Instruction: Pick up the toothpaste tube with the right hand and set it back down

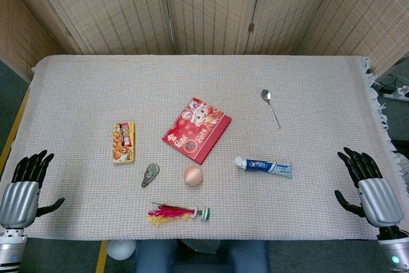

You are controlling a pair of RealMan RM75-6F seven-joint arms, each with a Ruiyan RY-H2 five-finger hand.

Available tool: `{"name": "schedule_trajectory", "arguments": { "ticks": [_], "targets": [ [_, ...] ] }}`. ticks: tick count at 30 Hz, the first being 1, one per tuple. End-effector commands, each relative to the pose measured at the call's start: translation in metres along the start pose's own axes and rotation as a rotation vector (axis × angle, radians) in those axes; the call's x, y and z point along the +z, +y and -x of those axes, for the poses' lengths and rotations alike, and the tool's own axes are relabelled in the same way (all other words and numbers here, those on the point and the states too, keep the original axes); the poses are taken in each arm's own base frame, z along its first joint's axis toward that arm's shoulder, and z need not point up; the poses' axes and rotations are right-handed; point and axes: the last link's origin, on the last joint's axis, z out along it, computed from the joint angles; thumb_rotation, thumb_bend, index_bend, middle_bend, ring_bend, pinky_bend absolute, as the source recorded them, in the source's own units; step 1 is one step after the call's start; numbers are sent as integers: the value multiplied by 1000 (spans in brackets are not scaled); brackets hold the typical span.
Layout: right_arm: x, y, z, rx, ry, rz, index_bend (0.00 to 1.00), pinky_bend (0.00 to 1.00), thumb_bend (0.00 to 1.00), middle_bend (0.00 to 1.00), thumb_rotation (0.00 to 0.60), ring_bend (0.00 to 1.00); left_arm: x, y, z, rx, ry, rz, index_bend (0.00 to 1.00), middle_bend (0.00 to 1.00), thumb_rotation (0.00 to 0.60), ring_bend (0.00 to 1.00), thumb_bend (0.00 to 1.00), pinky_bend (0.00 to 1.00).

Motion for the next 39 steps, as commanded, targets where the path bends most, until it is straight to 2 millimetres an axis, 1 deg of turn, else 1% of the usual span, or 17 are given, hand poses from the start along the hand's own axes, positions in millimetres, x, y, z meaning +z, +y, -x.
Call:
{"name": "schedule_trajectory", "arguments": {
  "ticks": [1,12,16,19,22,24,28,29,31,35,39],
  "targets": [
    [1,0,-1,1,7,-2,0,0,407,68,600,34,1,0,0,5,9,-2,85,74,600,45,158,0],
    [3,-3,0,-4,10,-8,0,0,406,72,600,42,2,0,3,4,9,1,85,74,600,45,157,0],
    [8,-6,2,-16,4,-9,0,0,407,74,600,46,3,1,4,3,6,6,85,74,600,45,158,0],
    [14,-12,9,-25,-22,-16,0,7,407,84,600,59,3,1,5,2,6,7,85,74,600,45,157,0],
    [27,-20,17,-31,-32,-20,5,35,407,109,600,84,3,1,5,2,3,7,85,74,600,45,158,0],
    [37,-26,26,-32,-53,-22,23,71,407,137,600,114,3,1,5,2,3,8,85,74,600,45,158,0],
    [56,-38,44,-6,-132,-12,28,100,407,144,600,130,2,0,5,-2,5,4,85,74,600,45,157,0],
    [61,-41,48,1,-153,-12,28,100,394,144,600,130,2,0,5,-3,4,4,85,74,600,45,157,0],
    [72,-47,57,4,-192,-16,28,100,335,143,600,130,1,0,6,-6,-1,4,85,73,600,45,158,0],
    [92,-61,73,-2,-226,-42,40,101,301,143,600,131,-1,-1,4,-5,1,2,86,74,600,45,158,0],
    [108,-71,88,-12,-240,-48,154,184,300,218,600,201,-2,-2,4,-12,2,0,92,74,600,45,158,0]
  ]
}}
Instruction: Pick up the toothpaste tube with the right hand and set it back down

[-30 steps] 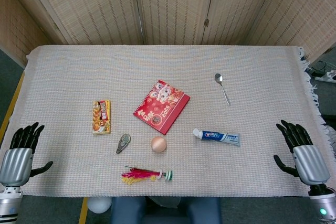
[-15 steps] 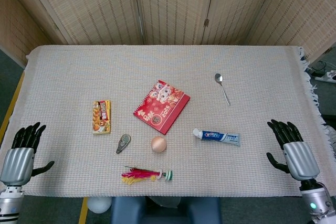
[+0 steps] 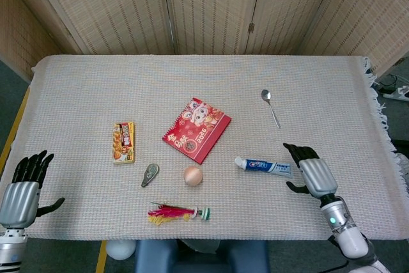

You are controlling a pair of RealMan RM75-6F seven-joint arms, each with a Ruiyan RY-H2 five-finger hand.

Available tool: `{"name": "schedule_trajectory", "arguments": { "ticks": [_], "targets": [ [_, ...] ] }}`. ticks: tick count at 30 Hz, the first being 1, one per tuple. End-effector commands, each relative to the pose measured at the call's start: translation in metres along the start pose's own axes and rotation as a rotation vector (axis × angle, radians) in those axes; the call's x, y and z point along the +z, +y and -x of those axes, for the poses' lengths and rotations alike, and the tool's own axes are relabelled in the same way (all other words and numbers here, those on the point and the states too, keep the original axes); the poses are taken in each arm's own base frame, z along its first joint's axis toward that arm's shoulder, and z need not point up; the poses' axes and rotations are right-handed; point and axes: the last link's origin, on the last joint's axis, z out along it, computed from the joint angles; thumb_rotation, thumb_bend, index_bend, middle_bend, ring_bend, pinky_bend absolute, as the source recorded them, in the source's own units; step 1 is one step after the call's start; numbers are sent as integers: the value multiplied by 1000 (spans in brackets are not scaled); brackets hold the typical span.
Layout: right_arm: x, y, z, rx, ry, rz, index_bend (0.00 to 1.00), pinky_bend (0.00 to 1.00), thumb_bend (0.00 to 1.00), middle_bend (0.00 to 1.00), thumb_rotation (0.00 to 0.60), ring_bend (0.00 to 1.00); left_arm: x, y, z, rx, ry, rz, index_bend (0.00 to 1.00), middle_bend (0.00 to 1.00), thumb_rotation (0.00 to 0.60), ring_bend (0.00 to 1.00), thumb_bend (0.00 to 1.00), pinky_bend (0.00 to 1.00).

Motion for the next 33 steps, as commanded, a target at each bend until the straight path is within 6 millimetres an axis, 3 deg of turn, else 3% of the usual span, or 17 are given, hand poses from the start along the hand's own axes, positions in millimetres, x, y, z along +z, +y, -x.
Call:
{"name": "schedule_trajectory", "arguments": {
  "ticks": [1,17,33],
  "targets": [
    [19,-9,9,-15,-13,-9,180,191,300,241,600,222,-1,-1,0,0,-3,-1,94,74,600,45,157,0],
    [61,-21,43,-54,-117,-1,323,240,286,370,600,360,-1,-2,2,7,-11,-8,97,73,600,45,158,0],
    [72,-27,44,-72,-135,-3,386,261,329,395,600,384,-2,-5,2,9,-14,-13,101,74,600,45,157,0]
  ]
}}
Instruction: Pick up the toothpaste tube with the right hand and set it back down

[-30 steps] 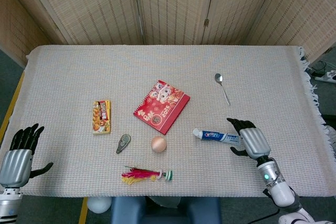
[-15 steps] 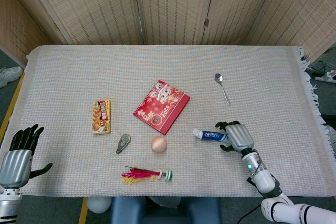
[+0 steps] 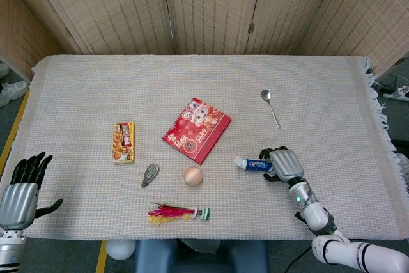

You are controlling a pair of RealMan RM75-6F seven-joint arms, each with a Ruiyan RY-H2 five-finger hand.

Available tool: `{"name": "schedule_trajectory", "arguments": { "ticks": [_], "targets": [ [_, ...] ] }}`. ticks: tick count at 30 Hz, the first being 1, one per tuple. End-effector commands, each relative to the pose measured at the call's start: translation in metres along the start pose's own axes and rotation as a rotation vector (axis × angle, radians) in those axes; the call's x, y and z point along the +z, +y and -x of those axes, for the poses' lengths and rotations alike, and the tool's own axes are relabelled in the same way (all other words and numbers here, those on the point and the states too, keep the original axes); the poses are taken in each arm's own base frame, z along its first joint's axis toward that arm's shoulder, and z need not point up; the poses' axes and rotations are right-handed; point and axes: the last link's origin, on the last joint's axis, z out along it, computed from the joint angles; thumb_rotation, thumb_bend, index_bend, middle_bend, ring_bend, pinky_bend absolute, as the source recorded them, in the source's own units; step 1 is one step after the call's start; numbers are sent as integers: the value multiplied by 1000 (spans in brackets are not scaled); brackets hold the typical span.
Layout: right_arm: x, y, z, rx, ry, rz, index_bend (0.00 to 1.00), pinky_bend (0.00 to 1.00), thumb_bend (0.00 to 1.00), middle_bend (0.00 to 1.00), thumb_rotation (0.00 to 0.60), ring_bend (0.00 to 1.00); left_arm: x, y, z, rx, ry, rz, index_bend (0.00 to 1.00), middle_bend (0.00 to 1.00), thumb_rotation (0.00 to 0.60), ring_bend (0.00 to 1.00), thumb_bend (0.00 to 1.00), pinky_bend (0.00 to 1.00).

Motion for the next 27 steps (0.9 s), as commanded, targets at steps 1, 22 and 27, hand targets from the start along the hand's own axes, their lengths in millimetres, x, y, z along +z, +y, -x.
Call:
{"name": "schedule_trajectory", "arguments": {
  "ticks": [1,22,27],
  "targets": [
    [1,-1,0,-5,-8,-3,386,261,329,395,600,385,0,0,0,1,0,0,101,74,600,45,158,0],
    [8,-13,1,-20,-15,-25,508,479,631,486,600,479,4,-1,2,9,-9,7,102,74,600,45,158,0],
    [6,-27,-18,-33,8,-108,550,559,707,519,600,524,18,10,-2,10,6,81,104,74,600,49,157,0]
  ]
}}
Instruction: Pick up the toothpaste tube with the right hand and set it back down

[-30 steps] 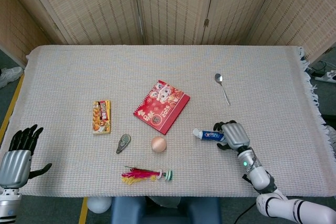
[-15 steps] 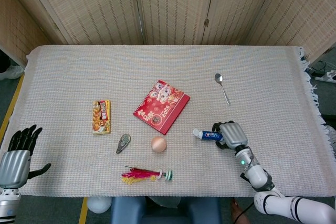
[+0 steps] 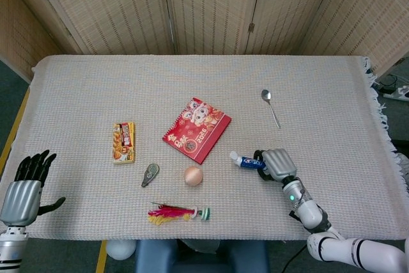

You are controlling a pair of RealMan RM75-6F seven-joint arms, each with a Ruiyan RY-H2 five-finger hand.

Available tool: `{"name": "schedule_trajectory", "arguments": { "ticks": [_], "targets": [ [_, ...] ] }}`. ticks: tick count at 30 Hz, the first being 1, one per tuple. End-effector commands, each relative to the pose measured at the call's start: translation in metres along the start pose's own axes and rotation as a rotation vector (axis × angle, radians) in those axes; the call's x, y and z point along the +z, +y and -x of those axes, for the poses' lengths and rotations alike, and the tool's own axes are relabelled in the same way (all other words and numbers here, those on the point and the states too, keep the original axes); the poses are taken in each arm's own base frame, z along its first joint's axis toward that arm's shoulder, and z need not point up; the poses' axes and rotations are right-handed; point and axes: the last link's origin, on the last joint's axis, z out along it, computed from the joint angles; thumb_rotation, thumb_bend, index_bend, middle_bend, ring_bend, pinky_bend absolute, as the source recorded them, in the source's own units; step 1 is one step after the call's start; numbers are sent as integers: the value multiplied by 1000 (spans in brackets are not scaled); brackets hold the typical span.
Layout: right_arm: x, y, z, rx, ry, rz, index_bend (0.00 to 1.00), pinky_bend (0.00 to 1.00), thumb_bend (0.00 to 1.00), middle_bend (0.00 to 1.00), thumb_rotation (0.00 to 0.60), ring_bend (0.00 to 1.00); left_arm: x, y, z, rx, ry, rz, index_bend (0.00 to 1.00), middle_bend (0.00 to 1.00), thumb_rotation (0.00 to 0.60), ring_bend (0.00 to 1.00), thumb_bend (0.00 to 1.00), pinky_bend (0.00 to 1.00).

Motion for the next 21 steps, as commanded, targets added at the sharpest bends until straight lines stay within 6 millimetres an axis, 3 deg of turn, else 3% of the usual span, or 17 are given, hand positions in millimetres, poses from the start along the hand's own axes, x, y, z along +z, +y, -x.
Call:
{"name": "schedule_trajectory", "arguments": {
  "ticks": [1,7,15,21],
  "targets": [
    [-1,-12,-19,-18,19,-71,553,567,715,521,600,527,11,9,-4,-7,17,63,105,75,600,54,157,0],
    [2,-40,-54,-107,39,-185,568,584,759,533,600,544,41,36,-9,-14,51,229,159,186,600,179,180,53],
    [11,-86,-96,-238,26,-313,576,599,785,542,600,553,84,80,-6,-34,10,452,210,529,600,549,373,504],
    [20,-112,-107,-296,18,-370,586,604,798,552,600,561,105,110,5,-18,-69,543,187,739,600,741,522,711]
  ]
}}
